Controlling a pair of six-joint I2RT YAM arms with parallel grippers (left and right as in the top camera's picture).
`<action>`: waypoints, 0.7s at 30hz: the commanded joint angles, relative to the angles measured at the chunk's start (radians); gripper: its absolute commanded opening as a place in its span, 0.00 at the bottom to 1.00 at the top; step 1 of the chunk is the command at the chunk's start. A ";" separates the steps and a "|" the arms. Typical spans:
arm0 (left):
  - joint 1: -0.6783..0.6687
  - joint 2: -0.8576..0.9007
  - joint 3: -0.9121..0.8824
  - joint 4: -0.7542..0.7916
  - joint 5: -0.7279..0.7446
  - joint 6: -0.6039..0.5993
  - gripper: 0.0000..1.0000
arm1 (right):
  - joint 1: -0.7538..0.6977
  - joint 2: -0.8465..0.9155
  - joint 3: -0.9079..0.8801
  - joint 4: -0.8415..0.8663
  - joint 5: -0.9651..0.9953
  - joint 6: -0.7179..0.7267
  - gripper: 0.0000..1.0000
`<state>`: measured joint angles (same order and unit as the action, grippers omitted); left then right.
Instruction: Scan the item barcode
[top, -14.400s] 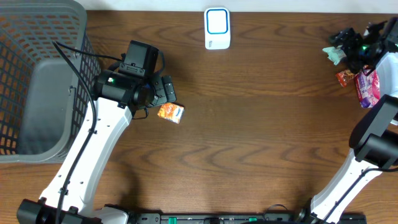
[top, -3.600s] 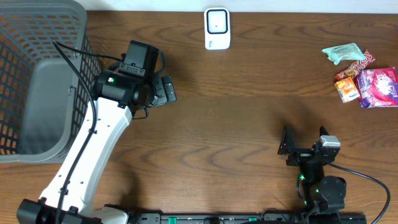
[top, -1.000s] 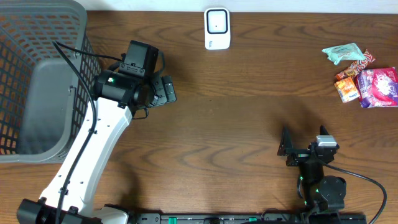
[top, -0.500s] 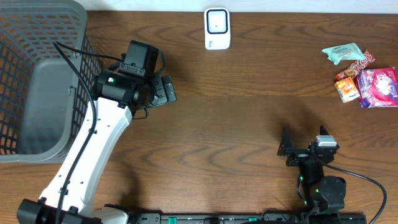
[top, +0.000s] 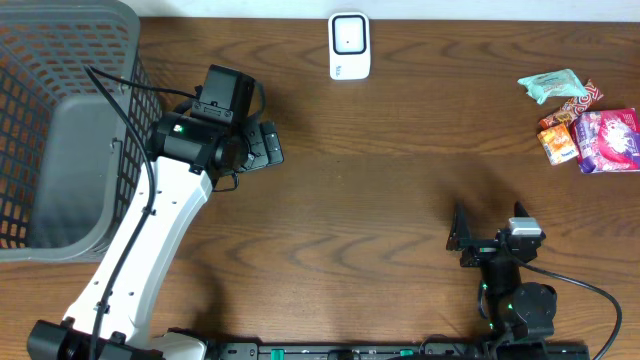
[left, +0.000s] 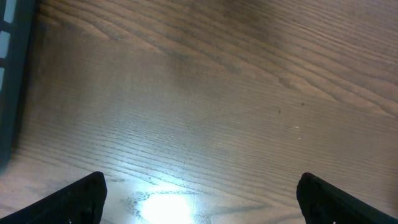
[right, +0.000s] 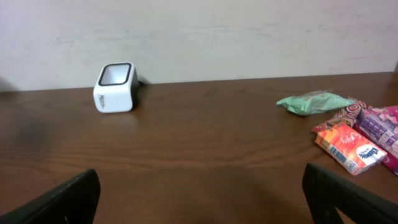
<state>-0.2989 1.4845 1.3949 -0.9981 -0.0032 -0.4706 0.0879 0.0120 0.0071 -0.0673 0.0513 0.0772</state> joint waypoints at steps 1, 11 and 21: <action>0.003 -0.032 0.009 -0.005 -0.009 0.010 0.98 | -0.002 -0.006 -0.002 -0.004 -0.008 -0.015 0.99; 0.006 -0.127 -0.002 -0.024 -0.009 0.026 0.97 | -0.002 -0.006 -0.002 -0.004 -0.008 -0.015 0.99; 0.006 -0.306 -0.247 0.031 -0.009 0.239 0.98 | -0.002 -0.006 -0.002 -0.004 -0.008 -0.015 0.99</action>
<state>-0.2970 1.2209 1.2186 -0.9882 -0.0032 -0.3180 0.0879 0.0120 0.0071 -0.0669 0.0513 0.0769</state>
